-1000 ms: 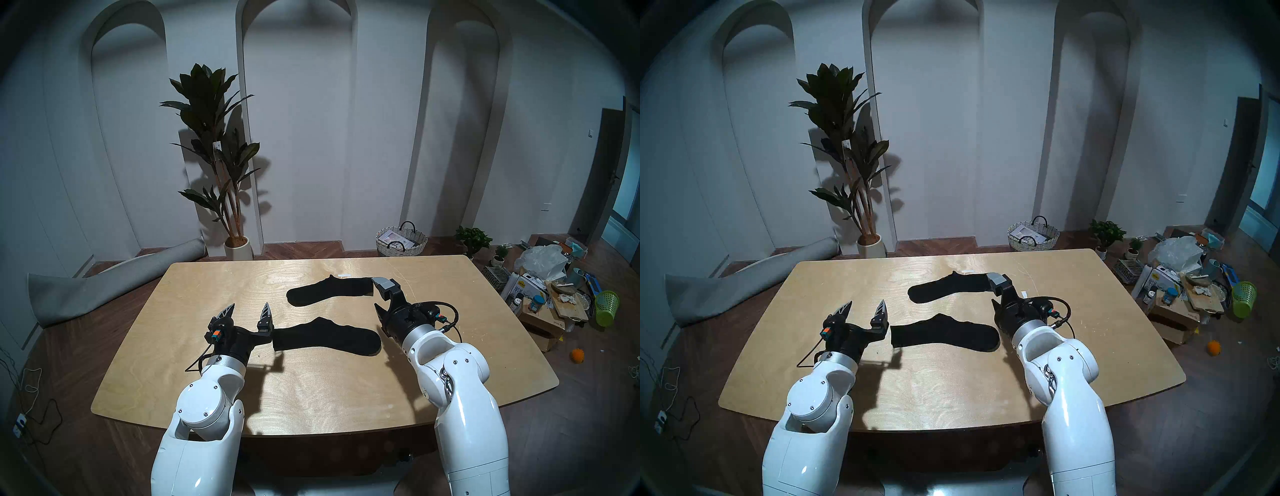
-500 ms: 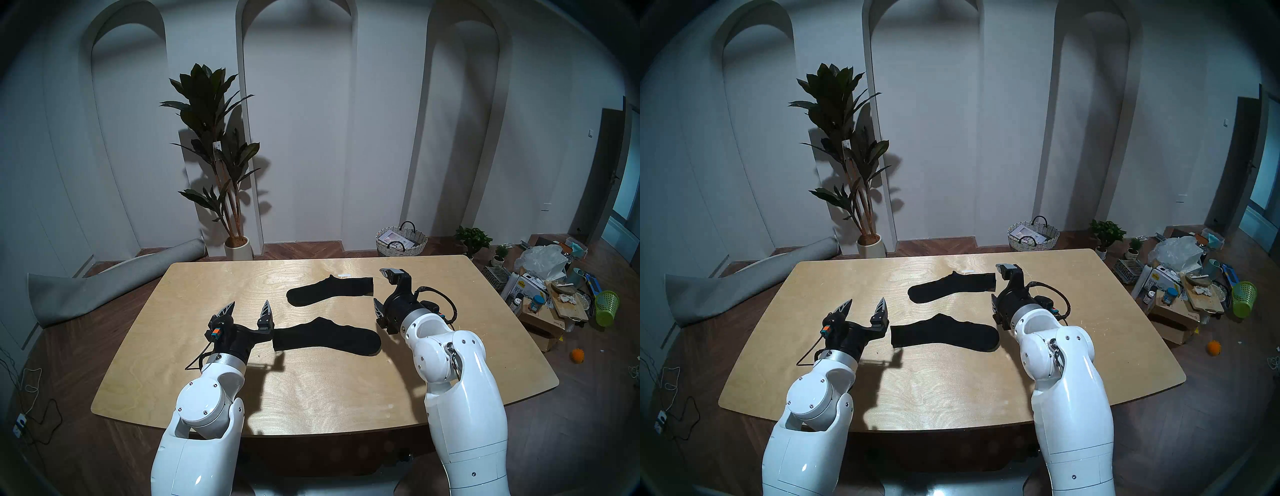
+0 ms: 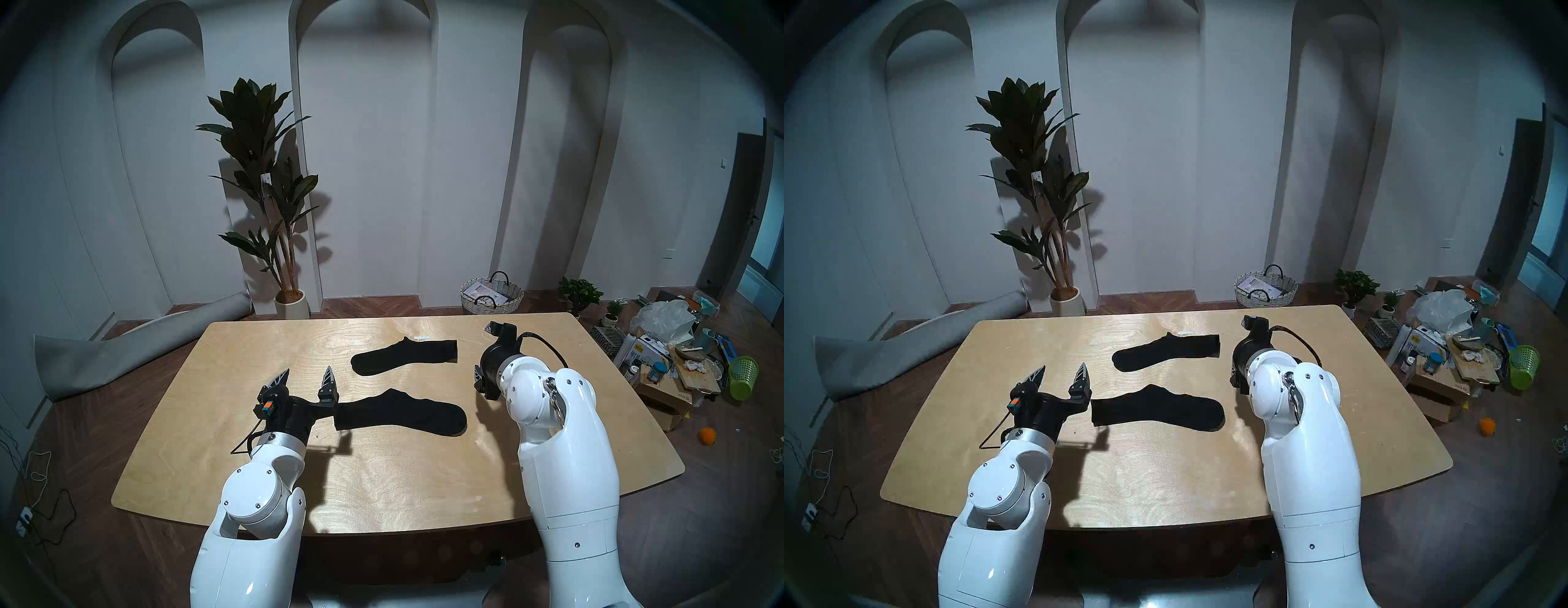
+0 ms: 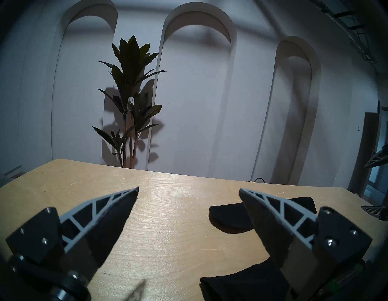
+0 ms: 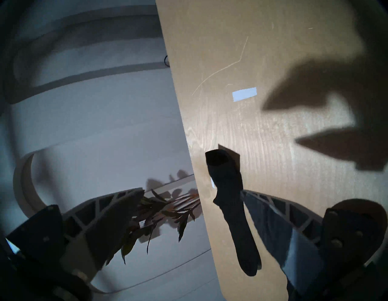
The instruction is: Fold socks in half once and place them neatly on the table
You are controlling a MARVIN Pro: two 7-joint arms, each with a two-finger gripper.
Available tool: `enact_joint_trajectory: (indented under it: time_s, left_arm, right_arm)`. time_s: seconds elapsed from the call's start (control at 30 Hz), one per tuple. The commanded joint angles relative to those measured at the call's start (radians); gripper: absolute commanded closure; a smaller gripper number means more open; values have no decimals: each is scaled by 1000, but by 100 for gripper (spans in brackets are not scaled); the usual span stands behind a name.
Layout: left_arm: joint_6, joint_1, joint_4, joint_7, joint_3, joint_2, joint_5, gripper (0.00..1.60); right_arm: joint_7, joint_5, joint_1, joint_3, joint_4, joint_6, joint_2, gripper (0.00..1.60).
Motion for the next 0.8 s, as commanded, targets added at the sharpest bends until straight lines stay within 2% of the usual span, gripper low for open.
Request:
enact_joint_trajectory:
  time_s: [0.0,0.17,0.23,0.5,0.67,0.73,0.77]
  left_arm:
    - [0,-1,-31,12,3,-7,6,0]
    - [-2,-3,-33,25,6,-11,10,0]
    - [-2,-3,-32,26,7,-11,10,0]
    - [-3,1,-42,41,12,-14,16,0]
    - [-1,10,-53,56,14,-18,22,0]
    - [0,13,-55,60,16,-19,23,0]
    - [1,13,-56,62,17,-20,24,0]
  right_arm:
    - [-20,-84,111,-41,56,-69,-26,0]
    - [26,-135,178,-67,161,-83,-32,0]
    - [36,-139,172,-68,162,-85,-40,0]
    - [78,-181,260,-98,294,-91,-54,0]
    - [104,-204,293,-96,372,-92,-59,0]
    - [112,-206,334,-96,436,-96,-59,0]
    - [128,-211,316,-91,428,-92,-64,0]
